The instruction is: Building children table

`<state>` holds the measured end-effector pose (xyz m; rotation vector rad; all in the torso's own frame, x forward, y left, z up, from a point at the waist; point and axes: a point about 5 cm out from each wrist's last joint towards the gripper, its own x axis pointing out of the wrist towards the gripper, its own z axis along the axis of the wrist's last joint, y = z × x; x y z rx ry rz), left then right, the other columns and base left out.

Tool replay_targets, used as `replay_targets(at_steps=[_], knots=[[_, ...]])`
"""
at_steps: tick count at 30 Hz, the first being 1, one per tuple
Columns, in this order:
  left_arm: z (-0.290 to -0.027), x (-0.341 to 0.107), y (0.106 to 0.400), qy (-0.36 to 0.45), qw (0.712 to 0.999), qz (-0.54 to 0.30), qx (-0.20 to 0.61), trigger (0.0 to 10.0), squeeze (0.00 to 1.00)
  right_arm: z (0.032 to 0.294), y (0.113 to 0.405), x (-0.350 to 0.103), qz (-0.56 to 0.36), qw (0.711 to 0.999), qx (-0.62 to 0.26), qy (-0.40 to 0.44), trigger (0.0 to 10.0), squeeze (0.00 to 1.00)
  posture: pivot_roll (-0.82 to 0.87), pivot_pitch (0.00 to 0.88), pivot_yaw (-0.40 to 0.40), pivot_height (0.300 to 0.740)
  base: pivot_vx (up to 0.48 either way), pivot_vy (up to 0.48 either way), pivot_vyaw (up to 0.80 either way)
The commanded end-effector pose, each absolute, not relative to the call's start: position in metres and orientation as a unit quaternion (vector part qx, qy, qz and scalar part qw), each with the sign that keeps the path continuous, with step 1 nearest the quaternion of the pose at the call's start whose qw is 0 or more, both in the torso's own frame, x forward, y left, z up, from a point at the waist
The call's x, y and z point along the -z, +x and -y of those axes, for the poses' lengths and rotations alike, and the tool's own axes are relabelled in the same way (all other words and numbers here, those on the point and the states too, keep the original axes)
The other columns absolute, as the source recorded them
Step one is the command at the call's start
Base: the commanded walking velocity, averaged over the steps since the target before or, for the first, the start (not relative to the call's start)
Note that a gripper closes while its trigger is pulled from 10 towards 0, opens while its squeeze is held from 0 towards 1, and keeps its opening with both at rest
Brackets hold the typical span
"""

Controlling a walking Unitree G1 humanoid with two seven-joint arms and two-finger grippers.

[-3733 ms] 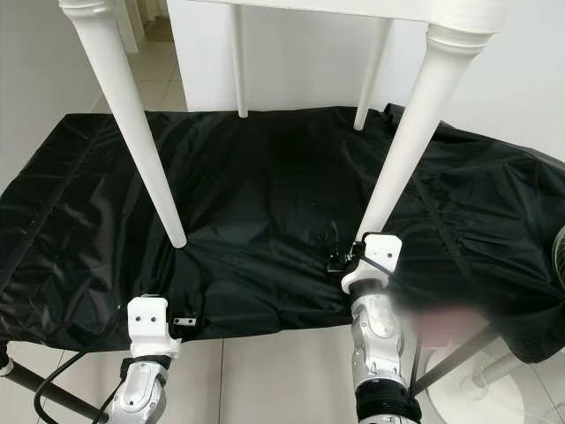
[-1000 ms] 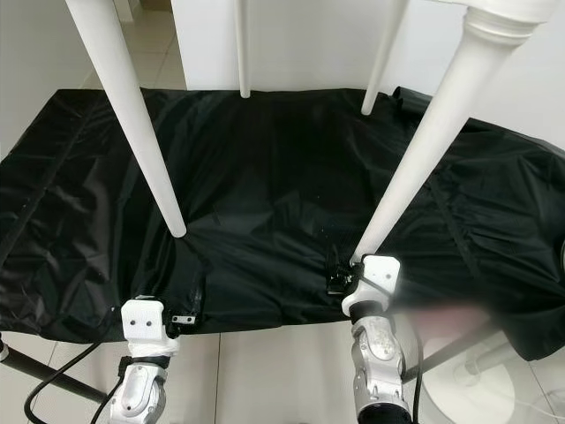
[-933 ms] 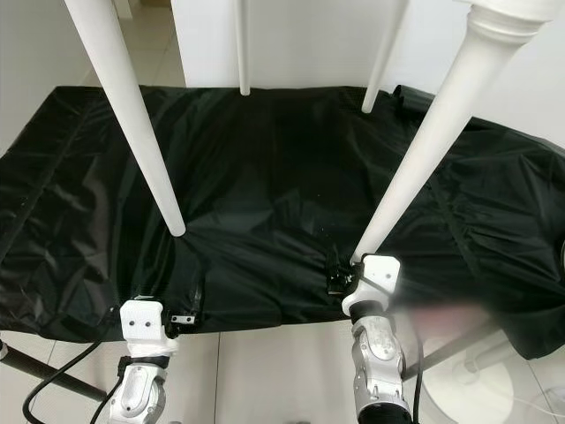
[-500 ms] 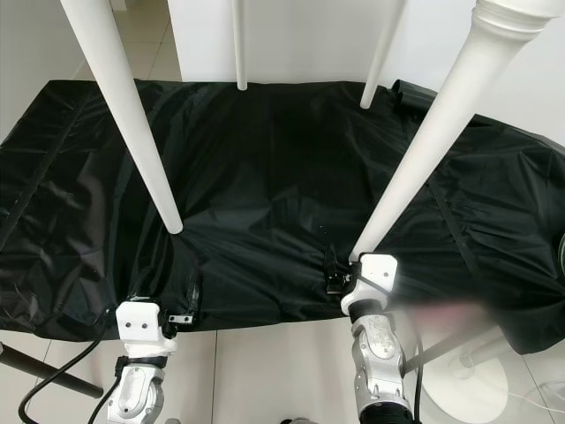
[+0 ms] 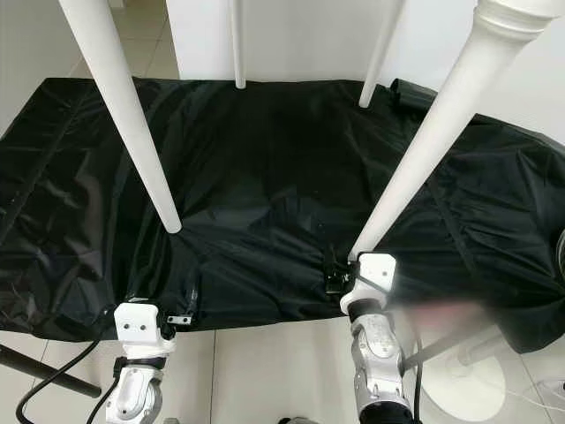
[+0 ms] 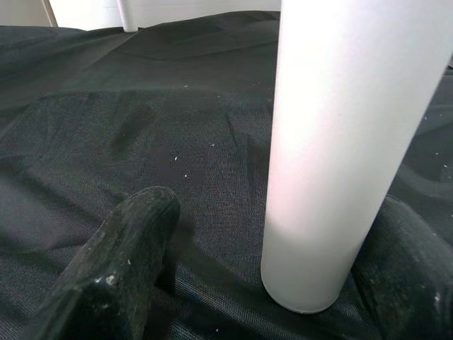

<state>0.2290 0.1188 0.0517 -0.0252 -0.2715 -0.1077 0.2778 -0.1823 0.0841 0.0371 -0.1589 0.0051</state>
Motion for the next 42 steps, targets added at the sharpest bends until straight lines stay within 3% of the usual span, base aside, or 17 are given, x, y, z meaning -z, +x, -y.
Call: replay_targets(at_steps=[1, 22, 32, 42], knots=[[-0.035, -0.320, 0.356, -0.036, 0.908, 0.239, 0.342, 10.0, 0.00, 0.183, 0.275, -0.079, 0.068, 0.998, -0.001, 0.016, 10.0, 0.00, 0.08, 0.102, -0.050, 0.740, 0.000, 0.000, 0.00], [-0.035, -0.318, 0.354, -0.027, 0.907, 0.239, 0.344, 10.0, 0.00, 0.181, 0.276, -0.080, 0.071, 0.997, -0.005, 0.012, 10.0, 0.00, 0.09, 0.104, -0.048, 0.740, 0.000, 0.000, 0.00], [-0.037, -0.305, 0.358, -0.005, 0.915, 0.218, 0.339, 10.0, 0.00, 0.173, 0.282, -0.103, 0.112, 0.993, -0.023, -0.008, 10.0, 0.00, 0.09, 0.108, -0.044, 0.740, 0.000, 0.000, 0.00], [-0.058, -0.279, 0.359, 0.009, 0.933, 0.199, 0.299, 10.0, 0.00, 0.174, 0.285, -0.118, 0.127, 0.991, -0.022, -0.016, 10.0, 0.00, 0.07, 0.113, -0.035, 0.740, 0.000, 0.000, 0.00]])
